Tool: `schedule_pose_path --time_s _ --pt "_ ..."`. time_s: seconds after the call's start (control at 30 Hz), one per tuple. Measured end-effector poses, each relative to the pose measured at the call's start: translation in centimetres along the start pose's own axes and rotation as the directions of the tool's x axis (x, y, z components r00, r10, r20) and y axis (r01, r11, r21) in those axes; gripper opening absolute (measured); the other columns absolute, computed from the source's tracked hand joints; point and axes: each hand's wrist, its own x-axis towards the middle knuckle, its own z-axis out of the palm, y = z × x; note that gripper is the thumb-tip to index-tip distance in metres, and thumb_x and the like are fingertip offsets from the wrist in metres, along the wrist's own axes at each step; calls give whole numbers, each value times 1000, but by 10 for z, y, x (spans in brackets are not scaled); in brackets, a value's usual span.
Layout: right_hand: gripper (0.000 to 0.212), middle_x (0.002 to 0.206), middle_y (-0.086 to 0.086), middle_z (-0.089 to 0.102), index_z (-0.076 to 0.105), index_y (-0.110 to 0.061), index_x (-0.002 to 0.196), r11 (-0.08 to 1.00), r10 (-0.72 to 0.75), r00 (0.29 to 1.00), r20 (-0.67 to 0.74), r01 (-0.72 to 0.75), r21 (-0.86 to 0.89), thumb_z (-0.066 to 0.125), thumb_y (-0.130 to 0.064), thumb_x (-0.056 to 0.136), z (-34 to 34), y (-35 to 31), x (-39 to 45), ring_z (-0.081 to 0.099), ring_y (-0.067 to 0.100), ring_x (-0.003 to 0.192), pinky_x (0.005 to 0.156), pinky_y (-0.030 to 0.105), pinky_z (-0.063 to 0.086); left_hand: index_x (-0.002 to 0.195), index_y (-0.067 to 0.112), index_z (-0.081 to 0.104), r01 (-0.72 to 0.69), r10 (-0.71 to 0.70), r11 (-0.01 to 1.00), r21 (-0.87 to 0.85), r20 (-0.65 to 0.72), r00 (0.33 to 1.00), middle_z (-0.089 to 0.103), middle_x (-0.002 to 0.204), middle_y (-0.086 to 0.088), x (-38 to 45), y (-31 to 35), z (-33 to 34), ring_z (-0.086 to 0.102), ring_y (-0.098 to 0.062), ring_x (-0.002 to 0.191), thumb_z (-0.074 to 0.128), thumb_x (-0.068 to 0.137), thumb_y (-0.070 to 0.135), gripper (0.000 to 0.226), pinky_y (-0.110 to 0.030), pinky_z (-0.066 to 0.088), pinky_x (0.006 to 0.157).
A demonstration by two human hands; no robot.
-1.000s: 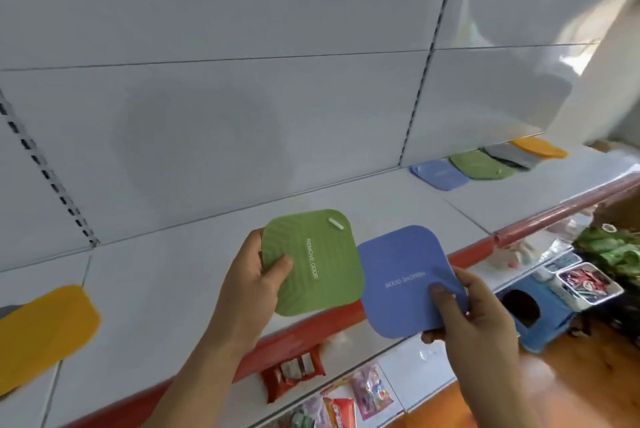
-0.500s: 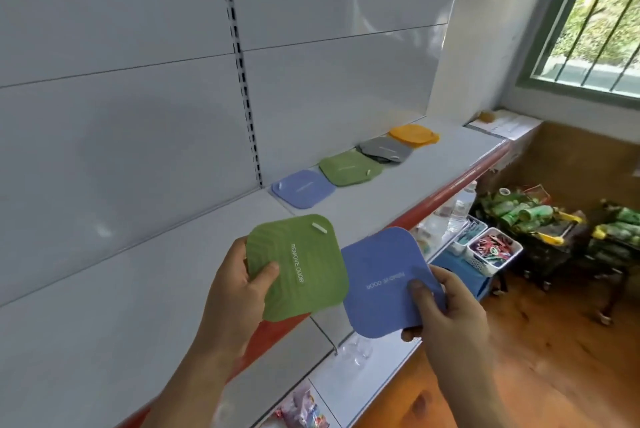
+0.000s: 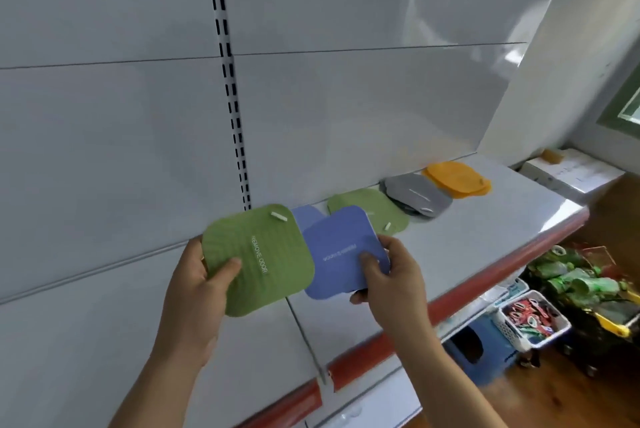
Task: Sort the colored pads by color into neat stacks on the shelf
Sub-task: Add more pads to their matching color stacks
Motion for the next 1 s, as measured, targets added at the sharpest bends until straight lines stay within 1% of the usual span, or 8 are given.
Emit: schedule_pose_path --time_s 0.13,0.23,0.3,0.37,0.53,0.67,0.8,1.0 --pt "22 98 3 74 61 -22 117 999 41 990 138 -40 -10 56 -11 99 37 0 49 73 24 63 52 33 59 113 36 71 -13 11 1000 -13 -156 988 78 116 1 6 6 -6 72 -26 115 70 89 8 36 -62 51 107" --pt "35 104 4 74 58 -22 130 996 56 959 277 -36 -76 55 -12 97 61 4 79 74 23 73 56 33 60 116 33 70 -20 17 1000 -7 -249 968 78 117 1 5 6 0 72 -26 115 63 98 -2 40 -61 52 107" --pt "48 109 5 73 50 -22 144 937 -31 934 355 151 -315 55 -16 97 69 9 93 69 23 88 67 31 57 119 31 69 -24 20 1000 -8 -309 951 78 117 1 2 5 9 71 -27 116 62 98 -2 39 -62 52 106" --pt "57 111 7 71 37 -17 155 782 -125 894 430 355 -512 52 -22 99 67 12 102 64 30 98 70 33 44 120 32 69 -34 30 999 -4 -375 927 78 118 1 -1 5 22 71 -27 117 68 93 6 37 -64 51 106" --pt "45 116 5 62 44 -18 144 526 -247 756 606 630 -571 49 -30 101 29 3 121 64 32 97 70 38 46 114 34 70 -58 60 998 19 -476 878 77 117 1 -7 6 69 71 -28 115 68 80 21 37 -65 51 106" --pt "35 120 2 65 58 -17 131 454 -386 706 593 705 -544 59 -26 97 -15 8 140 67 33 95 65 36 49 113 35 69 -43 71 997 68 -489 870 78 113 3 -4 2 109 72 -26 111 67 79 23 36 -63 53 103" --pt "43 128 9 66 63 -10 130 372 -509 627 590 778 -506 69 -26 90 -60 29 164 58 35 122 98 46 54 113 36 67 -16 72 992 125 -454 888 77 109 6 10 1 153 72 -22 107 66 78 25 37 -57 56 100" --pt "48 136 8 64 63 -9 135 403 -562 633 533 772 -492 56 -37 97 -112 48 187 52 34 133 107 48 49 116 33 65 39 37 968 248 -293 955 77 105 12 50 -7 212 72 -13 103 69 94 9 33 -48 57 99"
